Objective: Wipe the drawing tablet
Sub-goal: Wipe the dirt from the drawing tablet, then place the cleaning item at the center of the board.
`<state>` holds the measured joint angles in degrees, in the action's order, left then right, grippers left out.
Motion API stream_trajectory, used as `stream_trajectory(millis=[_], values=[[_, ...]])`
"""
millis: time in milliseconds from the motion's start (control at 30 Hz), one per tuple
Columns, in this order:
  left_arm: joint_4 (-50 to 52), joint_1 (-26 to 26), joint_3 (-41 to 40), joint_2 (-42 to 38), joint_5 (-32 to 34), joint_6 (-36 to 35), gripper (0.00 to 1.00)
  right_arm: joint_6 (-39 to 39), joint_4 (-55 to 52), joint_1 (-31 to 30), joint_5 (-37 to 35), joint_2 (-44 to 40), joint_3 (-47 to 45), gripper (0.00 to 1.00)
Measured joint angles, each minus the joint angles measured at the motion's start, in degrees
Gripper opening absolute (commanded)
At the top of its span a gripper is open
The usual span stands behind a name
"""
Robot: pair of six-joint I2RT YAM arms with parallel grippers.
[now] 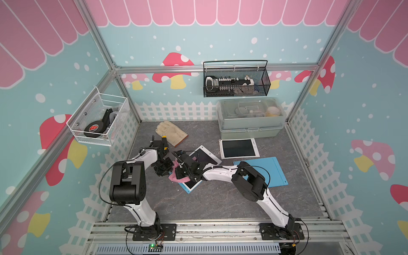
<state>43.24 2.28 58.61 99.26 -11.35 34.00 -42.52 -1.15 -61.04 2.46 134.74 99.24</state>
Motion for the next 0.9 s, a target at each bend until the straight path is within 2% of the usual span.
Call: stream_trajectory(millis=[67, 167, 400, 500, 667, 900], values=[[0.1, 0.0, 0.1, 0.1, 0.0, -0.2, 0.19, -0.2, 0.0, -1.2, -0.2, -0.2, -0.9, 0.00], [0.2, 0.0, 0.4, 0.3, -0.2, -0.2, 0.19, -0.2, 2.1, 0.8, 0.3, -2.4, -6.1, 0.00], [0.7, 0.0, 1.4, 1.1, -0.6, -0.4, 0.21, 1.0, 0.0, 13.4, -2.6, -11.3, -16.9, 0.00], [1.1, 0.0, 1.9, 1.4, -0.5, -0.4, 0.28, 0.4, -3.8, 16.7, -5.7, -19.1, -24.0, 0.00], [1.5, -0.1, 3.2, 1.2, -0.3, 0.7, 0.47, -3.3, -19.1, 19.2, -13.5, -37.2, -31.7, 0.00], [1.5, -2.2, 3.7, -7.0, -2.0, 5.4, 0.54, -9.7, -37.6, 22.6, -18.5, -58.0, -48.4, 0.00]])
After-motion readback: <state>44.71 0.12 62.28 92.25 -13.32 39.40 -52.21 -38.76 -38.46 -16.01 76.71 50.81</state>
